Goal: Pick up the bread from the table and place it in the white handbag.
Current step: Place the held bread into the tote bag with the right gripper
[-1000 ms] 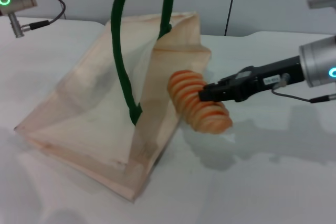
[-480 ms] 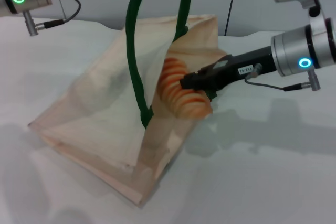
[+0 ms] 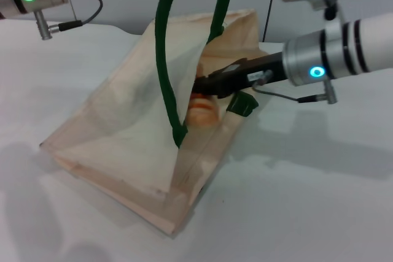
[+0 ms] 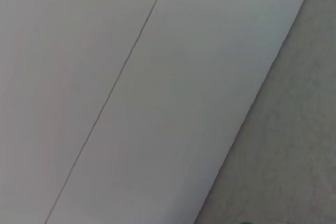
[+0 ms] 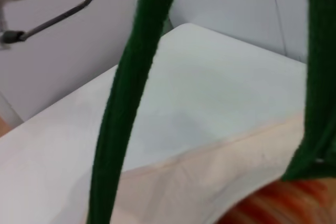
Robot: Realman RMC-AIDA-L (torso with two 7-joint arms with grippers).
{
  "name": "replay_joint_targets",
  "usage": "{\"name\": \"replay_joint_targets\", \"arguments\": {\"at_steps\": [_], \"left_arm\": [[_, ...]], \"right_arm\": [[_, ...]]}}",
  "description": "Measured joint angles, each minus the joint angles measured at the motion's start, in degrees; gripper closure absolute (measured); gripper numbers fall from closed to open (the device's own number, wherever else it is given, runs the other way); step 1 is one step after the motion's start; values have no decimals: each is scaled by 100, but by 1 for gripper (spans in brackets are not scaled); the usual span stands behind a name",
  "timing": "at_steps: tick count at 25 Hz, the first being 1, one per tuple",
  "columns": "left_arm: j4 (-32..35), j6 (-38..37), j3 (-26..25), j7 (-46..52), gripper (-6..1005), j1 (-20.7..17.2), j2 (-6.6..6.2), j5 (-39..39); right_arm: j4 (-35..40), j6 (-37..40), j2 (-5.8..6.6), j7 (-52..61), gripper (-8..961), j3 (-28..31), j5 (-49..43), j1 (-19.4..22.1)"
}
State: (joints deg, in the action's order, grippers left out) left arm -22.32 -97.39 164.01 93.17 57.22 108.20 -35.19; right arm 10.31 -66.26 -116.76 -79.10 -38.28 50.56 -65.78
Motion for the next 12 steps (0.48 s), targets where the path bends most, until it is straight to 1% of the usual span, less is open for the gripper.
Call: {"name": "replay_joint_targets", "arguments": {"at_steps": [6,12], "left_arm": [[-1,0,-9,5,882,14,7,-7],[-1,1,-9,0,882,59,25,-20]], "right_arm": [[-115,329,5,-102,858,40,245,-25],[-227,354,0,-165,859,-30,275,-72]]}}
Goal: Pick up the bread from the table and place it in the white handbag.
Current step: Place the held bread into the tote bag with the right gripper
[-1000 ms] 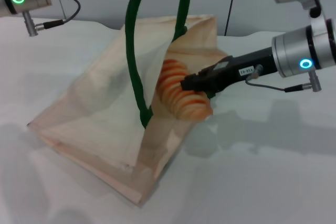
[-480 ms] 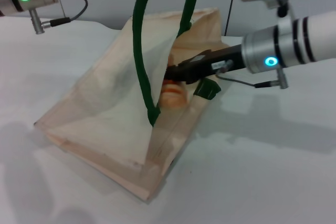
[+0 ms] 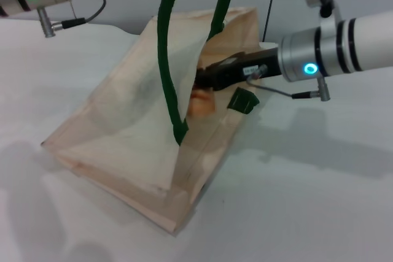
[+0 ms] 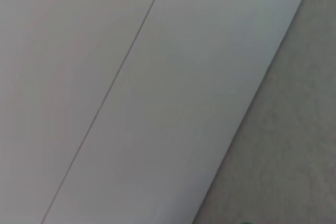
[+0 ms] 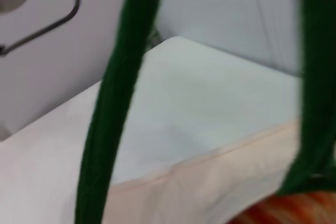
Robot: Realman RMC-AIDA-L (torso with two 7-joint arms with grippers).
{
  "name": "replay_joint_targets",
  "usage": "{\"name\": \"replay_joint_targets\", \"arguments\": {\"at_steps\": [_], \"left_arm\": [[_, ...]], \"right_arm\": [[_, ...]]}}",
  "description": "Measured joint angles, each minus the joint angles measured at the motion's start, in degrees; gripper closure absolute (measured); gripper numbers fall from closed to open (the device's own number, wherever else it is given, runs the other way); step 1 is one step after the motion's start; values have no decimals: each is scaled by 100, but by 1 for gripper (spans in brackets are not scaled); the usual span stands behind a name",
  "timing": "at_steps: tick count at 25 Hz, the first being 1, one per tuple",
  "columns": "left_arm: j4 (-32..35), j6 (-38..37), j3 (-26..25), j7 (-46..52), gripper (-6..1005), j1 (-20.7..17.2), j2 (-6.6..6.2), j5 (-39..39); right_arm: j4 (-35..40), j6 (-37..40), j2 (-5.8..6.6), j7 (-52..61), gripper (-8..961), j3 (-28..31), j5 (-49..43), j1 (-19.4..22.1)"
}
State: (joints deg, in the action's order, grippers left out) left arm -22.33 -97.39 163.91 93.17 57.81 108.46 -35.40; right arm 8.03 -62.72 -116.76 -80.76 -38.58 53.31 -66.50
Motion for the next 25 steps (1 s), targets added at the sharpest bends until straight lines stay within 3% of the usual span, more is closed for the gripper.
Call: {"name": "replay_joint_targets", "arguments": {"at_steps": [15,20,25], "left_arm": [[0,0,0,-23,882,-2,27,-42],[0,0,0,-24,882,-22,26,-55],[0,0,0,-22,882,-30,17,-58]], "right_arm": [[-174,-243,4,-533,876,260,22,-10],[-181,-300,4,-632,746,331,22,-7],[-170,-235,4,-635,471,362,22,47]]}}
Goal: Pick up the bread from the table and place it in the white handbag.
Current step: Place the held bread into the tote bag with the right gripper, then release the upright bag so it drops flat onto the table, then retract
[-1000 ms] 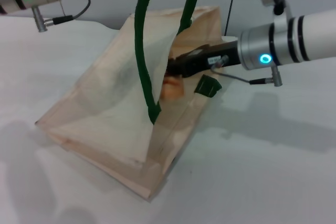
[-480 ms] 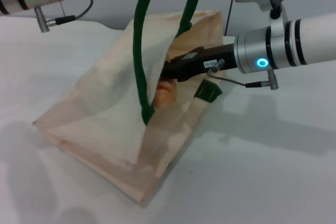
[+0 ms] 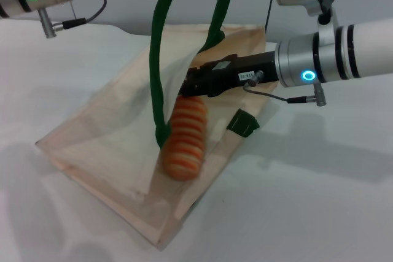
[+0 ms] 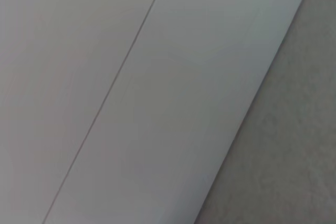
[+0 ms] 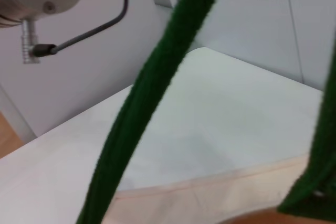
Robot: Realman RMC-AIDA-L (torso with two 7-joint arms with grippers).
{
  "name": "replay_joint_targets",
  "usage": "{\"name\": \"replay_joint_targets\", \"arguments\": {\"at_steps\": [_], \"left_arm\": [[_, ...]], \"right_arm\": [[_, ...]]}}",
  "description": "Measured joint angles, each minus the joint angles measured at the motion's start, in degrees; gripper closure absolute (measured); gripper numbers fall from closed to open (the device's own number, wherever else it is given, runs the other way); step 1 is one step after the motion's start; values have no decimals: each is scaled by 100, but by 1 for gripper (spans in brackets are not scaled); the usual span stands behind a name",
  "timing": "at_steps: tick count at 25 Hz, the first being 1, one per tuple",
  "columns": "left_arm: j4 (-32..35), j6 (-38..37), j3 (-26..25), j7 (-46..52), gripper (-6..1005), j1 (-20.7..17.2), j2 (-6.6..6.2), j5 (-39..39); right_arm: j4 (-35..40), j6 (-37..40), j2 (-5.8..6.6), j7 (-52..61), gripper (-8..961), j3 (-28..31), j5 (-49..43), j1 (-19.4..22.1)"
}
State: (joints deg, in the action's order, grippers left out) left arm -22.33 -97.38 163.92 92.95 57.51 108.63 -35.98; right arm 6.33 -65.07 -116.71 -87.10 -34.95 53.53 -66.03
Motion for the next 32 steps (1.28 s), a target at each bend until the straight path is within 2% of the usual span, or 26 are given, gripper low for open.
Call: {"name": "replay_joint_targets", "arguments": {"at_steps": [4,14,22,26,29,32], "left_arm": [[0,21,0,-11,882,-37,-14,-8],[-48,68,-5,-20,882,-157,-38,-8],[-48,299,2,-36,882,-237,-45,-1],[-55,299,7,-76,883,-227,-19,39],[-64,299,8,-106,885,-227,-13,42],[-64,299,9,-135,881,-227,-11,45]], "right_arm": [[71,143,33,25,304,12,-1,155],[1091,52,78,19,76,167,1,1166],[1747,80,102,-20,74,521,15,1725],[2026,160,106,-312,76,1176,79,1965],[2001,155,105,-799,75,1565,490,2120],[1970,187,96,-1044,75,1625,895,2272]]}}
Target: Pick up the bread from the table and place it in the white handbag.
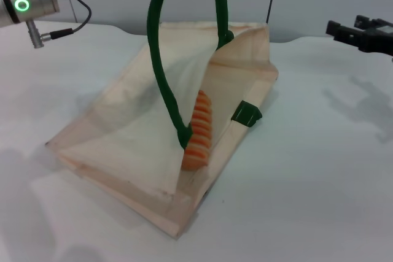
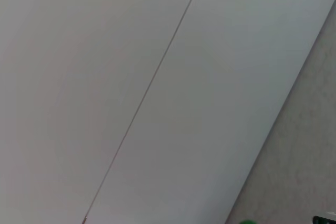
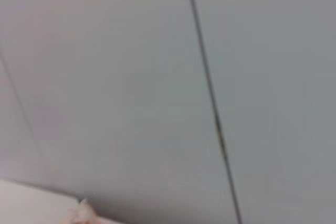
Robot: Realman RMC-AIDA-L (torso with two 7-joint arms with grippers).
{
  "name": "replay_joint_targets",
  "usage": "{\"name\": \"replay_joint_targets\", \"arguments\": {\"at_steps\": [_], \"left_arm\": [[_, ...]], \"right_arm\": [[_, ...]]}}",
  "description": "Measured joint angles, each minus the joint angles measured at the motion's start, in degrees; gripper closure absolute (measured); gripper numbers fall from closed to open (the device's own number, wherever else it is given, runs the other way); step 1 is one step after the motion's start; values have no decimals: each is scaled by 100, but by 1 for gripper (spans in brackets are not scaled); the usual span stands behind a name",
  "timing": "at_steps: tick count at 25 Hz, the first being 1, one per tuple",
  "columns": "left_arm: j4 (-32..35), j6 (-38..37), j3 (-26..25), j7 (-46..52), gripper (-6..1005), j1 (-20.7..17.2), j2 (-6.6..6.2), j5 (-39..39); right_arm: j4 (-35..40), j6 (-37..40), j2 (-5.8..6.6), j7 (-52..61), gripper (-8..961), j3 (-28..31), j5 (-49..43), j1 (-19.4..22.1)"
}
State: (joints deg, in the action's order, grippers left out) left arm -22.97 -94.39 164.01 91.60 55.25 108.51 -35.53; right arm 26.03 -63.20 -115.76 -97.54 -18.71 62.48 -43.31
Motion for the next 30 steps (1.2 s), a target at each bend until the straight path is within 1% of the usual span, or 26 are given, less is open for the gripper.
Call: {"name": "replay_joint_targets", "arguments": {"at_steps": [4,11,13,15,18,19,20,22,23,24,27,30], "left_arm": [[0,0,0,-126,872,-4,12,-27],[4,145,-15,-193,728,-35,39,-130],[8,113,-14,-404,687,-102,80,-335],[18,-2,-11,-805,646,-215,180,-509],[18,-148,-9,-1480,502,-438,390,-767],[8,-168,-9,-1719,454,-545,478,-900],[8,-177,-9,-1848,406,-586,514,-964],[-30,-203,-10,-2479,257,-755,680,-1221],[-18,-204,-17,-2973,182,-872,752,-1395],[-18,-204,-17,-2973,180,-872,752,-1395],[193,-98,-51,-3604,173,-1073,780,-1750],[540,201,-71,-4106,180,-1294,783,-2424]], "right_arm": [[-62,118,1,-75,74,9,115,52],[-147,257,4,-297,73,38,315,112],[-181,437,2,-387,73,41,383,131],[-274,585,-11,-660,72,45,592,200],[-475,602,-27,-1432,72,49,1232,398],[-593,589,-28,-1825,72,50,1589,482],[-695,577,-28,-2102,72,50,1849,538],[-920,544,-27,-2807,71,51,2462,638],[-1033,525,-25,-3172,71,52,2753,679],[-1112,516,-26,-3407,70,52,2936,695],[-1452,504,-29,-4328,67,52,3608,718],[-1755,478,-39,-5013,67,52,4145,700]]}}
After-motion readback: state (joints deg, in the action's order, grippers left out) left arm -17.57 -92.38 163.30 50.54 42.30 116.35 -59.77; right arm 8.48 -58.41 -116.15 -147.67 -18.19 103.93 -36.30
